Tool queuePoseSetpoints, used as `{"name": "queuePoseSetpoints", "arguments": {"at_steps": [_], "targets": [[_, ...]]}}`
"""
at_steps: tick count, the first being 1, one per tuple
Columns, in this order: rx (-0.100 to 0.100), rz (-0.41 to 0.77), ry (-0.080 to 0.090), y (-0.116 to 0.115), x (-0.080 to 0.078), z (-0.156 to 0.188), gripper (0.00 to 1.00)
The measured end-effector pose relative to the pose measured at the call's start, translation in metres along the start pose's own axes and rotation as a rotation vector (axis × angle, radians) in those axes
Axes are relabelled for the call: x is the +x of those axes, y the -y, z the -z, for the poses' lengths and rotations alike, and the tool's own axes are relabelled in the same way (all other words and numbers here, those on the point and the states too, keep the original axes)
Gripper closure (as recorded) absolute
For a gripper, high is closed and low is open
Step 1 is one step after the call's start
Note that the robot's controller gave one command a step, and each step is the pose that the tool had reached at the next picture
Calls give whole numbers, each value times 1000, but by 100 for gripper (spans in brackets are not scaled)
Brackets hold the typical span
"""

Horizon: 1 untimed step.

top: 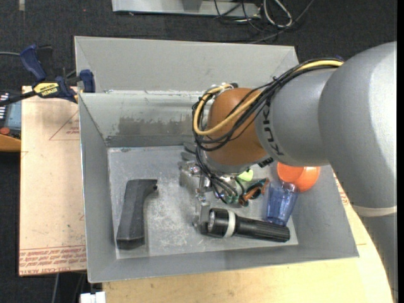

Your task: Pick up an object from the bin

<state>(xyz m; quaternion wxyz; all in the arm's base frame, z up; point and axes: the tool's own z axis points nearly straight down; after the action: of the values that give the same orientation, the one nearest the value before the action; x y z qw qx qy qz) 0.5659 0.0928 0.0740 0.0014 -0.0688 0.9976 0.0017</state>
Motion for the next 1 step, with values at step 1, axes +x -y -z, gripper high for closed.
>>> {"name": "queuePoseSetpoints", "arguments": {"at_steps": [1], "targets": [[3,26,15,94,-19,4,0]]}}
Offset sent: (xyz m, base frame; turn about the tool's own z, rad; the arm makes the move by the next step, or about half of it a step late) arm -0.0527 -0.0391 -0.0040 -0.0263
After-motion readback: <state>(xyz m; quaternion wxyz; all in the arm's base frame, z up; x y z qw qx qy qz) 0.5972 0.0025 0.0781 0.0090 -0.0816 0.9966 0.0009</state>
